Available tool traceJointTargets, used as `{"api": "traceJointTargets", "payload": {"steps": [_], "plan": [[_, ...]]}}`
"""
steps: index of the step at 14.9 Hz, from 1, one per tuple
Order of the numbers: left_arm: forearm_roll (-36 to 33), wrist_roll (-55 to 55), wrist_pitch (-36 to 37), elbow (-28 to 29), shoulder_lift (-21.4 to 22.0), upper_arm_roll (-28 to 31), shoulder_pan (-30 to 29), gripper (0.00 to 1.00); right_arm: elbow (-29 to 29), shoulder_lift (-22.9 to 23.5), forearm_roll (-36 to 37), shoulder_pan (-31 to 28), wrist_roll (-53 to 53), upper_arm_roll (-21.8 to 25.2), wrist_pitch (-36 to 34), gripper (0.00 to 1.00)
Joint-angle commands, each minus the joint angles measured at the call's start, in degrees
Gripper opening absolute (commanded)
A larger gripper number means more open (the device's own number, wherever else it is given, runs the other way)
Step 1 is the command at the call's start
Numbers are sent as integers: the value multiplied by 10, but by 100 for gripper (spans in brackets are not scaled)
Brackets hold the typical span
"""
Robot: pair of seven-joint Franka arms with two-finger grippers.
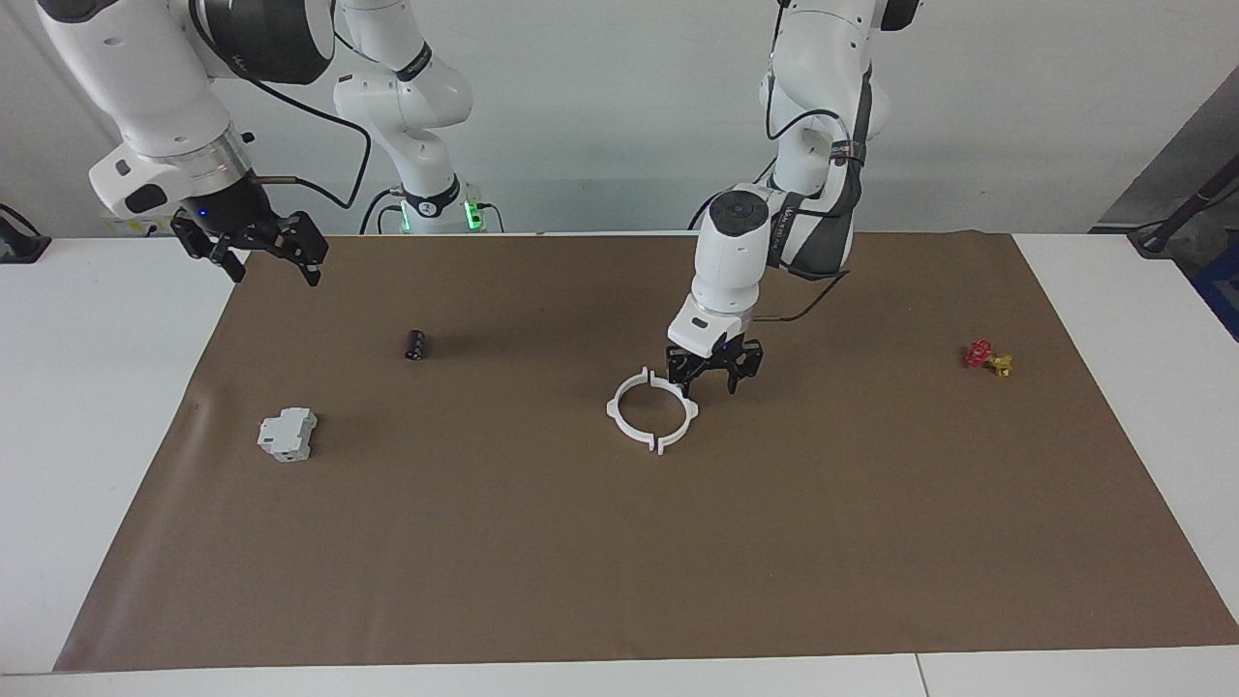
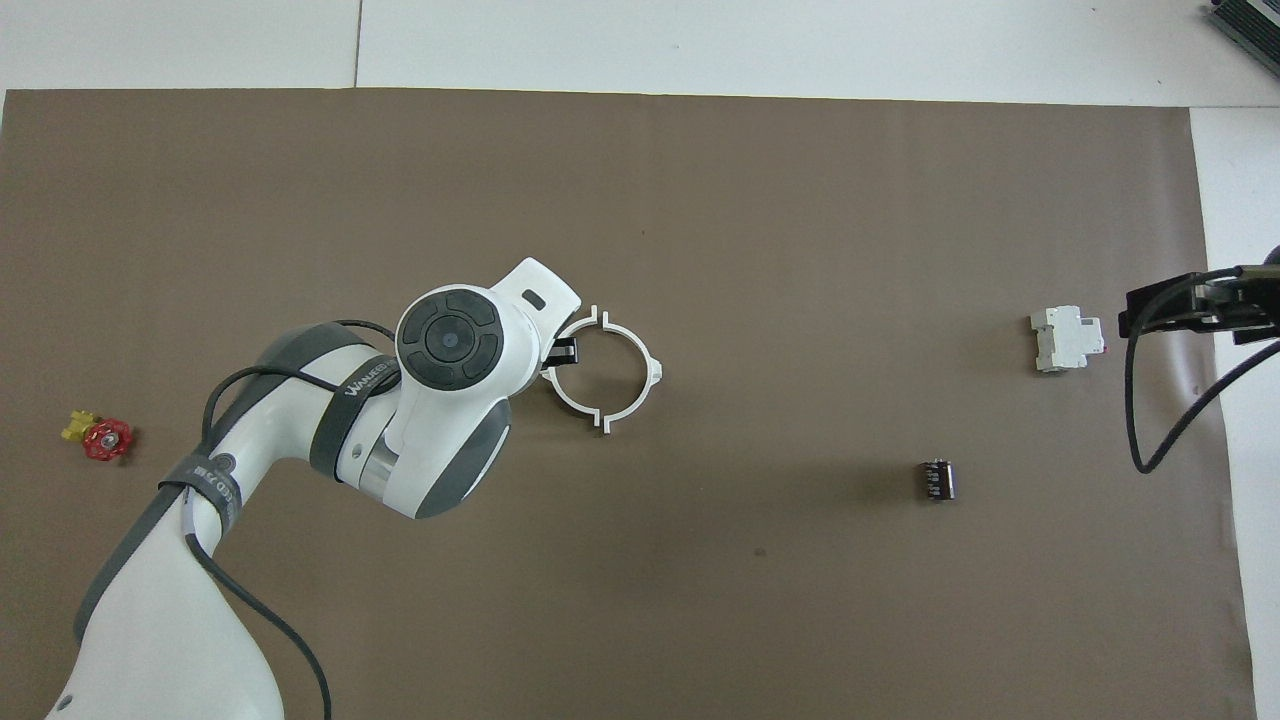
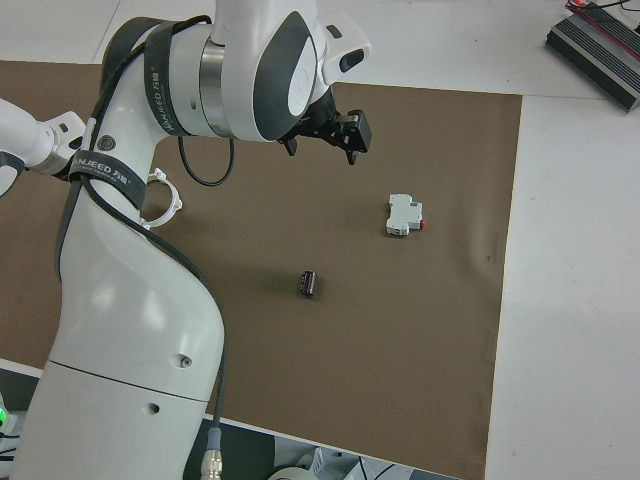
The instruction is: Assemble drain pipe with both arms
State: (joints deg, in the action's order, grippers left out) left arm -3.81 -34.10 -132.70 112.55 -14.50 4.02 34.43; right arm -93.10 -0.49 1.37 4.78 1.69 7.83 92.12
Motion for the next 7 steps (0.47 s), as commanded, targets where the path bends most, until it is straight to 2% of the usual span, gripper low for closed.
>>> {"api": "traceJointTargets", "payload": {"steps": [1, 4, 7], "plan": [[-7, 12, 37, 0, 24, -1, -30, 83, -7, -10, 3, -9, -8, -5, -3, 100], [-7, 85, 94, 0, 63, -1, -73, 100, -7, -10, 3, -10, -8, -5, -4, 100], [-6, 178, 148, -3, 106, -1, -133, 100, -7, -10, 3, -9, -8, -5, -3, 100]]}}
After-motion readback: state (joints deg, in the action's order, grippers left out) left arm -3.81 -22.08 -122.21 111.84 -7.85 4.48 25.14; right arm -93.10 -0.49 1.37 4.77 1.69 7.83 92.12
